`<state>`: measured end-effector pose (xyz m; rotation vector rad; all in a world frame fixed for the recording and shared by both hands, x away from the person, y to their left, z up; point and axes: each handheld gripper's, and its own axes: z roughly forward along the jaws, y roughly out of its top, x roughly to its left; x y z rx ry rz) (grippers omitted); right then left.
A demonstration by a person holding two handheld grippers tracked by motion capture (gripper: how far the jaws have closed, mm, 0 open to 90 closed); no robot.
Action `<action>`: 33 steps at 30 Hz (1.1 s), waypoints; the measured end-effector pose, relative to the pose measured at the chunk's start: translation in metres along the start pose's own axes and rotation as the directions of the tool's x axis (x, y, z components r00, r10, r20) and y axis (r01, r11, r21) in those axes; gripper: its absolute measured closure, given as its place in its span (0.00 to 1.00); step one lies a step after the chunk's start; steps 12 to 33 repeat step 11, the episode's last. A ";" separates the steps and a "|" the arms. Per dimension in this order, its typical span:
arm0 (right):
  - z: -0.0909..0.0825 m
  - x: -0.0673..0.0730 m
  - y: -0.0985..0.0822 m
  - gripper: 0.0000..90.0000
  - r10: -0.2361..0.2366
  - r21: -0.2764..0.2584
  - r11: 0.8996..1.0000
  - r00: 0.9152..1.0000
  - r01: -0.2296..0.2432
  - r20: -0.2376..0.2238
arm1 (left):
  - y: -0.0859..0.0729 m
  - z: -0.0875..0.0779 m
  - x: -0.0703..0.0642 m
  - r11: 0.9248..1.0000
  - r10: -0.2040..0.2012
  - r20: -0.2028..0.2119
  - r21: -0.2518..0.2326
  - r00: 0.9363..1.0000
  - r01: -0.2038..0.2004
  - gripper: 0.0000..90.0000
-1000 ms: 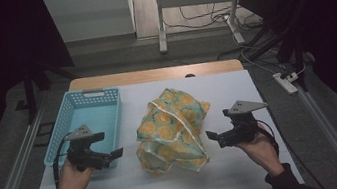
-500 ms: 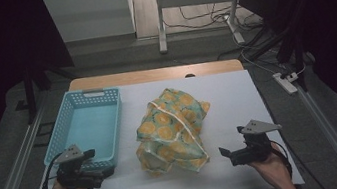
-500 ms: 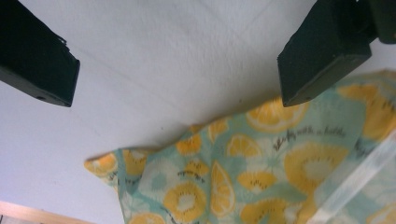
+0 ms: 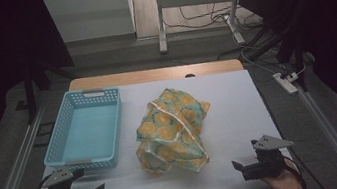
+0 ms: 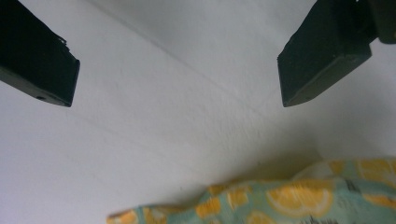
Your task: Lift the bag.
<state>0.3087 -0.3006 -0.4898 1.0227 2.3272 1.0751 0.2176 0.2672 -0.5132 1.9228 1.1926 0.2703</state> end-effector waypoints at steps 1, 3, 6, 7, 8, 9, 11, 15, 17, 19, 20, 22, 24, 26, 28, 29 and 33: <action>-0.001 0.000 -0.003 0.00 0.005 0.006 1.000 1.000 -0.005 0.003 | -0.002 0.000 0.000 1.000 0.003 -0.012 0.011 1.000 -0.003 0.00; -0.002 -0.002 -0.009 0.00 0.018 0.019 1.000 1.000 -0.019 0.007 | -0.006 0.000 0.000 0.999 0.008 -0.038 0.032 0.999 -0.006 0.00; -0.003 -0.004 -0.017 0.00 0.041 0.053 0.998 0.999 -0.040 -0.002 | -0.009 0.002 0.001 0.998 0.008 -0.069 0.067 0.998 -0.004 0.00; -0.003 -0.004 -0.020 0.00 0.046 0.063 0.997 0.999 -0.045 -0.003 | -0.009 0.002 0.001 0.998 0.003 -0.071 0.061 0.997 0.001 0.00; -0.002 -0.005 -0.022 0.00 0.049 0.075 0.996 0.999 -0.049 -0.004 | -0.009 0.002 0.001 0.998 0.000 -0.069 0.061 0.998 0.004 0.00; -0.002 -0.006 -0.022 0.00 0.052 0.079 0.996 0.999 -0.052 -0.003 | -0.009 0.002 0.002 0.998 -0.003 -0.067 0.069 0.998 0.007 0.00; -0.003 -0.007 -0.023 0.00 0.065 0.066 0.996 0.998 -0.064 -0.006 | -0.008 0.004 0.003 0.997 -0.014 -0.069 0.078 0.998 0.020 0.00; -0.003 -0.007 -0.023 0.00 0.065 0.066 0.996 0.998 -0.064 -0.006 | -0.008 0.004 0.003 0.997 -0.014 -0.069 0.078 0.998 0.020 0.00; -0.003 -0.007 -0.023 0.00 0.065 0.066 0.996 0.998 -0.064 -0.006 | -0.008 0.004 0.003 0.997 -0.014 -0.069 0.078 0.998 0.020 0.00; -0.003 -0.007 -0.023 0.00 0.065 0.066 0.996 0.998 -0.064 -0.006 | -0.008 0.004 0.003 0.997 -0.014 -0.069 0.078 0.998 0.020 0.00; -0.003 -0.007 -0.023 0.00 0.065 0.066 0.996 0.998 -0.064 -0.006 | -0.008 0.004 0.003 0.997 -0.014 -0.069 0.078 0.998 0.020 0.00; -0.003 -0.007 -0.023 0.00 0.065 0.066 0.996 0.998 -0.064 -0.006 | -0.008 0.004 0.003 0.997 -0.014 -0.069 0.078 0.998 0.020 0.00; -0.003 -0.007 -0.023 0.00 0.065 0.066 0.996 0.998 -0.064 -0.006 | -0.008 0.004 0.003 0.997 -0.014 -0.069 0.078 0.998 0.020 0.00; -0.003 -0.007 -0.023 0.00 0.065 0.066 0.996 0.998 -0.064 -0.006 | -0.008 0.004 0.003 0.997 -0.014 -0.069 0.078 0.998 0.020 0.00; -0.003 -0.007 -0.023 0.00 0.065 0.066 0.996 0.998 -0.064 -0.006 | -0.008 0.004 0.003 0.997 -0.014 -0.069 0.078 0.998 0.020 0.00; -0.003 -0.007 -0.023 0.00 0.065 0.066 0.996 0.998 -0.064 -0.006 | -0.008 0.004 0.003 0.997 -0.014 -0.069 0.078 0.998 0.020 0.00; -0.003 -0.007 -0.023 0.00 0.065 0.066 0.996 0.998 -0.064 -0.006 | -0.008 0.004 0.003 0.997 -0.014 -0.069 0.078 0.998 0.020 0.00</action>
